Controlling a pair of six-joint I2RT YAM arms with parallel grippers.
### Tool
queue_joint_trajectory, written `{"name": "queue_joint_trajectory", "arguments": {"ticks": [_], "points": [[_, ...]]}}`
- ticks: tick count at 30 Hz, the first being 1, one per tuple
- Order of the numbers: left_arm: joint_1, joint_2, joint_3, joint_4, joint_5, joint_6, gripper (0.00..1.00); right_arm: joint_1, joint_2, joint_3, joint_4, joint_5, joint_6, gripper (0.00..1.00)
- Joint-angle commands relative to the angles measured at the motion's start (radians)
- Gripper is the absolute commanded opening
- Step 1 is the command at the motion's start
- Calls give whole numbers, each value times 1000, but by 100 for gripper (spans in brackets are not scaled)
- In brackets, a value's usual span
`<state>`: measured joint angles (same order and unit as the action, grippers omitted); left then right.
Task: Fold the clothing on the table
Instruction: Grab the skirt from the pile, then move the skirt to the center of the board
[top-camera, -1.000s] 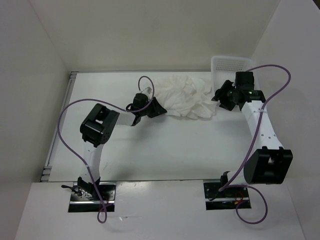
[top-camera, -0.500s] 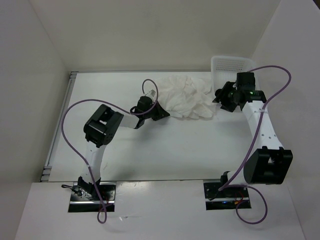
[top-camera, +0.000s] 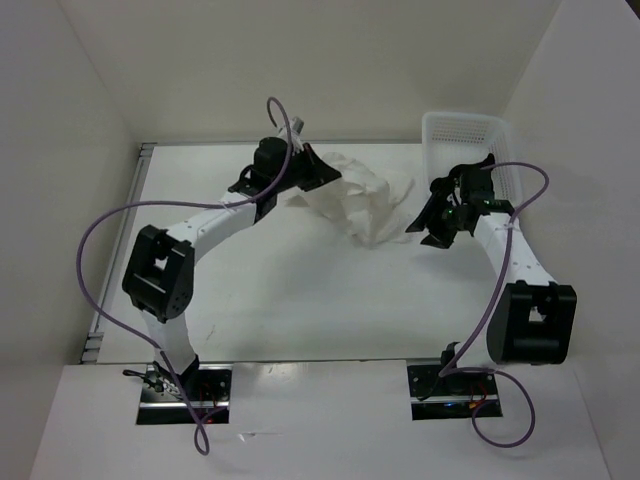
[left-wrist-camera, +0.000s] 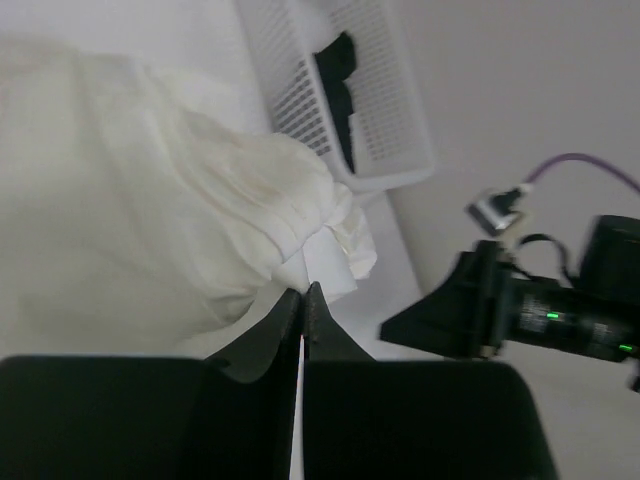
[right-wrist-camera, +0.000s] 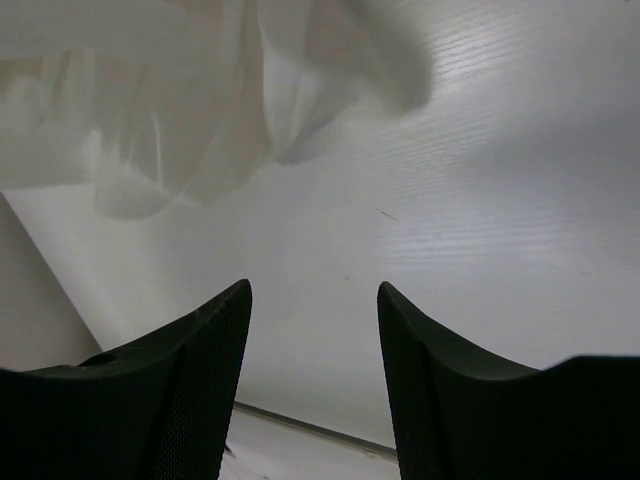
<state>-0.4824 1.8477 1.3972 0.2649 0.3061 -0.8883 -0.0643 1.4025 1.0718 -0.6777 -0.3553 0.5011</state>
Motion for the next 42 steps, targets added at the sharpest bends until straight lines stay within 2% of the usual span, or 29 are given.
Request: {"name": "queue_joint_trajectory", "arguments": {"ticks": [1,4,7,8,10,13,15,18,20,21,22,25,26,29,33,40,42], "points": [[2,-59,97,-107,86,34,0,15,16,-7,116,-97,5,59],[2,-84,247,-218,108,61,0,35,39,11,139,-106,14,59],[-7,-65,409,-326,67,98,0,35,61,30,148,-125,14,59],[8,-42,452,-367,133,98,0,35,61,30,148,-125,14,59],[8,-30,550,-395,151,110,0,44,61,39,177,-160,25,59],[8,-18,582,-407,142,146,0,44,61,39,191,-172,34,59],[17,14,582,-423,148,117,0,44,70,50,191,-182,34,59],[57,39,508,-345,348,28,0,44,70,71,191,-182,34,59],[45,21,467,-357,308,54,0,44,61,83,182,-146,34,59],[45,10,445,-375,232,95,0,44,61,97,182,-146,34,59],[35,-5,381,-386,217,106,0,32,61,114,173,-136,34,59],[34,-14,258,-386,264,94,0,23,73,151,162,-110,24,60],[47,-24,176,-372,290,94,0,23,84,174,153,-100,24,60],[56,-82,76,-339,337,68,0,23,96,195,153,-90,24,60],[56,-134,69,-403,337,117,0,23,159,195,162,-48,24,60],[74,-134,69,-392,378,107,0,139,288,230,153,169,42,59],[74,-134,85,-403,378,117,0,139,309,231,153,170,51,57]]}}
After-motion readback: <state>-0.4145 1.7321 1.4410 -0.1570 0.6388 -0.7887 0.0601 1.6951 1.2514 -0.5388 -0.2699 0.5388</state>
